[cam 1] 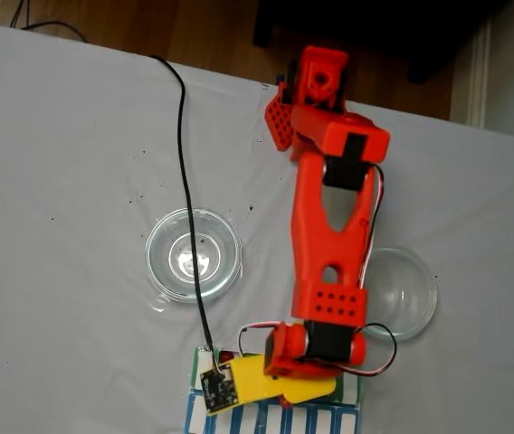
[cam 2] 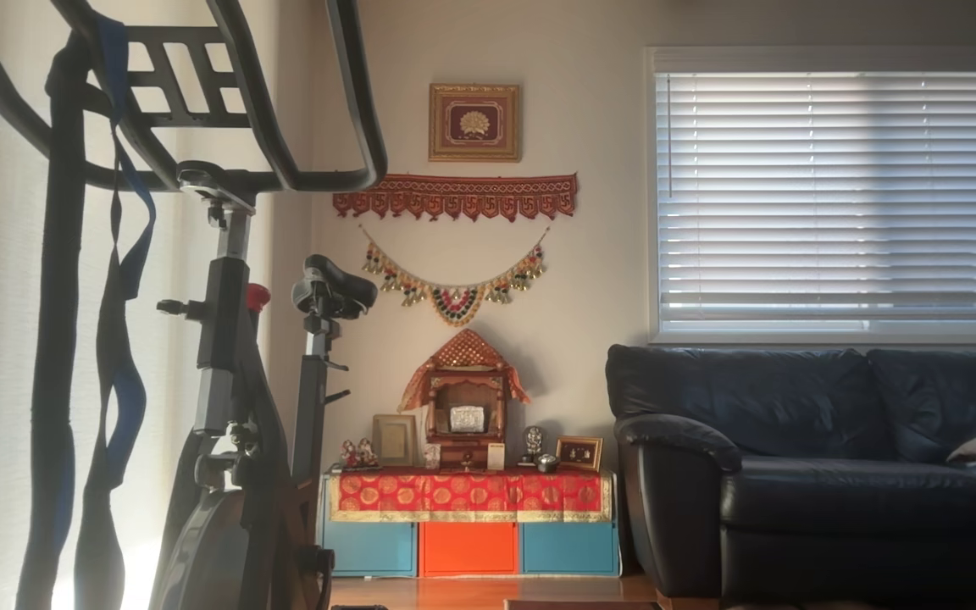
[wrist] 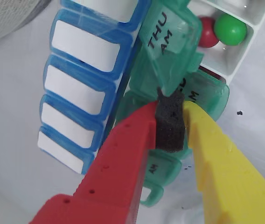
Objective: Sort medicines into box.
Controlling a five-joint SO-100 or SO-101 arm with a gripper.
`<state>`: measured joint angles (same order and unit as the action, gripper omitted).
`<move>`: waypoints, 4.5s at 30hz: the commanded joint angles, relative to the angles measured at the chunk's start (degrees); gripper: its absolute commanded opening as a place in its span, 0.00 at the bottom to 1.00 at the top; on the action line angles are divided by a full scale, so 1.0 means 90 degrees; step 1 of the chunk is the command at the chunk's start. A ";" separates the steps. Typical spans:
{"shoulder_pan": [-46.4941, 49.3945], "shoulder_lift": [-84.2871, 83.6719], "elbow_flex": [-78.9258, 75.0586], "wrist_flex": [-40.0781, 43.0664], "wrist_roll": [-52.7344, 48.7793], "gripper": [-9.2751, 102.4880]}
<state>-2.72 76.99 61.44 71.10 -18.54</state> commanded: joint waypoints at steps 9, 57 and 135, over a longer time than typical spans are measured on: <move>-0.0098 -0.0488 -0.1074 0.1523 0.0264 0.09; 0.0742 0.0195 -0.1338 0.0049 0.0859 0.09; 0.0947 0.1201 -0.1113 -0.0420 0.1045 0.09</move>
<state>4.57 83.94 55.72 69.17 -8.79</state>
